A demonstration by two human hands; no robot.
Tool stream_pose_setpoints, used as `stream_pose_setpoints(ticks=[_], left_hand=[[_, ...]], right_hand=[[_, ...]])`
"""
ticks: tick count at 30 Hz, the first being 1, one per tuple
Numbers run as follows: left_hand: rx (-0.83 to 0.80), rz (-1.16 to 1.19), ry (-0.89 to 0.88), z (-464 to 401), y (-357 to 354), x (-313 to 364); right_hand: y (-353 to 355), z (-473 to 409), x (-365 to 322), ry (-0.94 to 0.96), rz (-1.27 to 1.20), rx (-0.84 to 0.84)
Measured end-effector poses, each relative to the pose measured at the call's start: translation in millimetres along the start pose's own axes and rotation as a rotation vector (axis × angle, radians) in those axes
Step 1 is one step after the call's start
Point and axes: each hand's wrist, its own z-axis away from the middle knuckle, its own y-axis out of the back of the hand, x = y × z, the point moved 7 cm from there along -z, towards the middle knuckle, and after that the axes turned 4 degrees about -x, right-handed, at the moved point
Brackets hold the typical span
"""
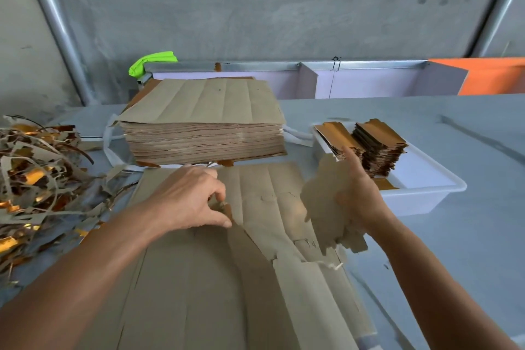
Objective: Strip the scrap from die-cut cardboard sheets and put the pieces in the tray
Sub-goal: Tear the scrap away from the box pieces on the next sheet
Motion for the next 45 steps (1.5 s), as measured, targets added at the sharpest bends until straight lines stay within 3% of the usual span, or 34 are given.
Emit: stream_pose_setpoints(ticks=[3,6,9,13,19,22,27,30,34,40,45], left_hand=[[0.036,-0.040,-0.006,7.8,-1.2,-3.3],[0.050,-0.041,0.011,16.8,-3.6,-9.4],[0.064,-0.034,0.020,24.5,-3.7,-12.9],[-0.027,0.036,0.010,27.2,-16.4,-13.3],[-0.154,0.208,0.085,19.6,-24.0,-13.5],[-0.170,0.160,0.157,15.5,-26.4,-10.2],[-0.437,0.277,0.304,14.8,-61.7,-12.2],[-0.493,0.274,0.368,13.6,-73.5,-16.4],[-0.416,0.353,0.429,13.8,-84.0,-22.7],[-0.110,0.638,0.418,16.9,-84.0,-23.8],[0.052,0.844,0.463,15.3,-73.8,-34.5]], right_hand=[[-17.7,5.1,1.5,-0.029,0.161,-0.179],[-43.8,14.2,-0.8,-0.062,0.338,-0.482],[-60.0,24.9,1.7,-0.262,0.079,-0.610],[-81.7,34.4,-3.5,-0.376,-0.386,-0.598],[-109.8,44.4,-3.0,-0.464,-0.725,-0.560],[-115.2,45.2,-1.1,-0.459,-0.786,-0.524],[-123.8,50.3,6.0,-0.443,-0.732,-0.481],[-128.3,53.3,9.9,-0.452,-0.726,-0.459],[-125.4,53.8,17.7,-0.464,-0.753,-0.373],[-113.2,49.1,29.3,-0.485,-0.743,-0.207],[-96.9,36.8,28.7,-0.398,-0.577,-0.053]])
